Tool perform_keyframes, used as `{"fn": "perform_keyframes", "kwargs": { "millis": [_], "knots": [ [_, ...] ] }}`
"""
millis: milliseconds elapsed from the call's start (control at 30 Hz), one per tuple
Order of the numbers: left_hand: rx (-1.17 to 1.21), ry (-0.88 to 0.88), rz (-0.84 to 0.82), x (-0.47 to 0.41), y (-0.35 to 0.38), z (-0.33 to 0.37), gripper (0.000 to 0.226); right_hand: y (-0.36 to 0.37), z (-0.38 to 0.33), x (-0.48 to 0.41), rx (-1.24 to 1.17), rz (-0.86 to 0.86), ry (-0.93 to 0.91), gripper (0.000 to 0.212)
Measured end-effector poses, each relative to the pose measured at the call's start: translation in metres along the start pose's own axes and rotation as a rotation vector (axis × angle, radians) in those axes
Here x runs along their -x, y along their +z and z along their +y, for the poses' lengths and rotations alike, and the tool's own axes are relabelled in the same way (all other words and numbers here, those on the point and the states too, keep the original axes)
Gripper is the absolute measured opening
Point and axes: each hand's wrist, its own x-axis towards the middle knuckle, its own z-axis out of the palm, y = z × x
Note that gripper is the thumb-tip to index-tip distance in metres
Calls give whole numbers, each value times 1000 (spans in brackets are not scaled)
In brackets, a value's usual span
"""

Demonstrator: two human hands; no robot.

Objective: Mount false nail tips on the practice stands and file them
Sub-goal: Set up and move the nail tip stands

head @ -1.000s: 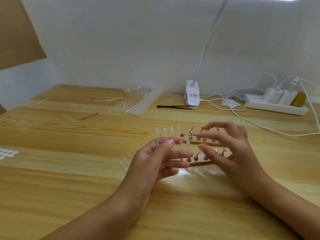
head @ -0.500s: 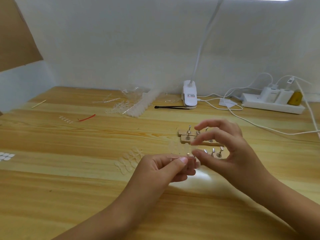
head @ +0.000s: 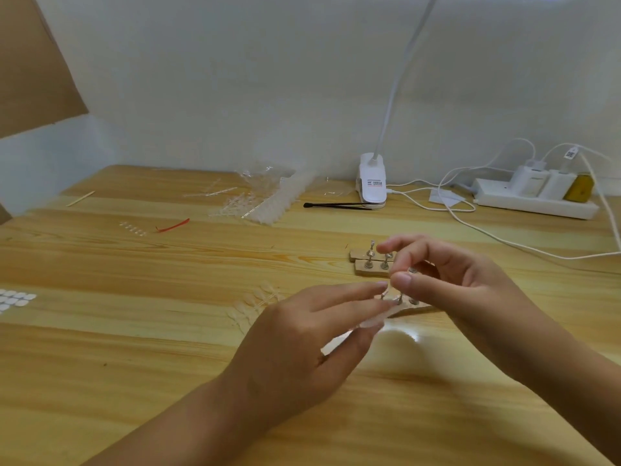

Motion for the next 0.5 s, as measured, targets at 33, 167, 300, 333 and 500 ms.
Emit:
{"fn": "perform_keyframes", "kwargs": {
  "millis": [33,167,300,333,500],
  "knots": [
    [98,-40,-13,0,-1,1,26,-1,0,0,6,-1,12,9],
    [516,-260,-145,-1,-2,5,26,-1,5,-3,159,44,-34,21],
    [772,-481,-160,-2,-3,4,25,-1,16,-3,488,122,-284,22],
    [838,-516,-142,-3,-2,3,26,-2,19,-4,560,136,-342,21],
    [1174,-718,-63,-9,0,0,27,-7,29,-5,849,169,-564,27]
  ]
}}
